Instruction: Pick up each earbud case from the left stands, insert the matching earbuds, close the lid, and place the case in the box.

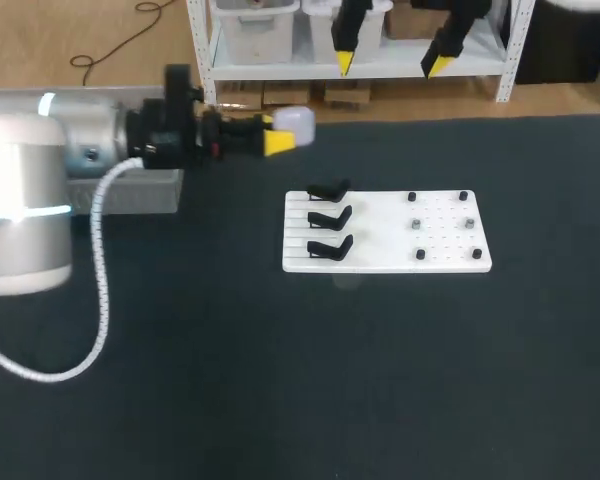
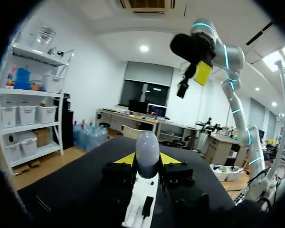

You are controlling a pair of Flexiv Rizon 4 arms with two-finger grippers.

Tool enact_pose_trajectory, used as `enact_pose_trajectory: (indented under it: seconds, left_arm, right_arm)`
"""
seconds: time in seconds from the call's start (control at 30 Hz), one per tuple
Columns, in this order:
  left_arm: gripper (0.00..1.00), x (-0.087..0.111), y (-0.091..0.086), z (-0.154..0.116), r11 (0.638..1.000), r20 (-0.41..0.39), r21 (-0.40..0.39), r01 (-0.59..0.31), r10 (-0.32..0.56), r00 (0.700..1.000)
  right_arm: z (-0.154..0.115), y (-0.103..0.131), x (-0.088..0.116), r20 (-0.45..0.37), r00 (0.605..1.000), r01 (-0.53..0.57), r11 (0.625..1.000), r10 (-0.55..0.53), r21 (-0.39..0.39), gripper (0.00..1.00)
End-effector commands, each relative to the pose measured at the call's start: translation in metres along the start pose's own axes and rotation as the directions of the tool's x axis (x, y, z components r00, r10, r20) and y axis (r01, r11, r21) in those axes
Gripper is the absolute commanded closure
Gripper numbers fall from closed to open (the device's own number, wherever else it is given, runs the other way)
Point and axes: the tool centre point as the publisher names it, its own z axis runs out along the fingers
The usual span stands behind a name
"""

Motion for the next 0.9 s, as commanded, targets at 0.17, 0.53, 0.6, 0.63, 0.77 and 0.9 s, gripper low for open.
enact_pose_trajectory:
  seconds: [0.17, 0.53, 0.6, 0.63, 0.77, 0.9]
  left_arm:
    - [1.00, 0.013, 0.046, -0.100, 0.780, -0.070, -0.625, -0.016, -0.036, 0.997]
    - [1.00, 0.055, 0.149, -0.178, 0.573, -0.136, -0.819, -0.039, -0.126, 0.983]
    - [1.00, 0.061, 0.167, -0.188, 0.554, -0.143, -0.831, -0.048, -0.130, 0.981]
    - [1.00, 0.064, 0.175, -0.193, 0.541, -0.137, -0.840, -0.043, -0.134, 0.981]
    - [1.00, 0.073, 0.198, -0.208, 0.513, -0.144, -0.857, -0.047, -0.151, 0.978]
    - [0.97, 0.077, 0.205, -0.222, 0.491, -0.167, -0.869, -0.067, -0.164, 0.972]
  right_arm:
    - [0.000, -0.007, 0.013, 0.315, 0.949, 0.010, 0.998, 0.010, -0.061, 0.00]
    - [0.000, -0.007, 0.013, 0.315, 0.949, 0.010, 0.998, 0.010, -0.061, 0.00]
    - [0.000, -0.007, 0.013, 0.315, 0.949, 0.010, 0.998, 0.010, -0.061, 0.00]
    - [0.000, -0.007, 0.013, 0.315, 0.949, 0.010, 0.998, 0.010, -0.061, 0.00]
    - [0.000, -0.007, 0.013, 0.315, 0.949, 0.010, 0.998, 0.010, -0.061, 0.00]
    - [0.000, -0.007, 0.013, 0.315, 0.949, 0.010, 0.998, 0.010, -0.061, 0.00]
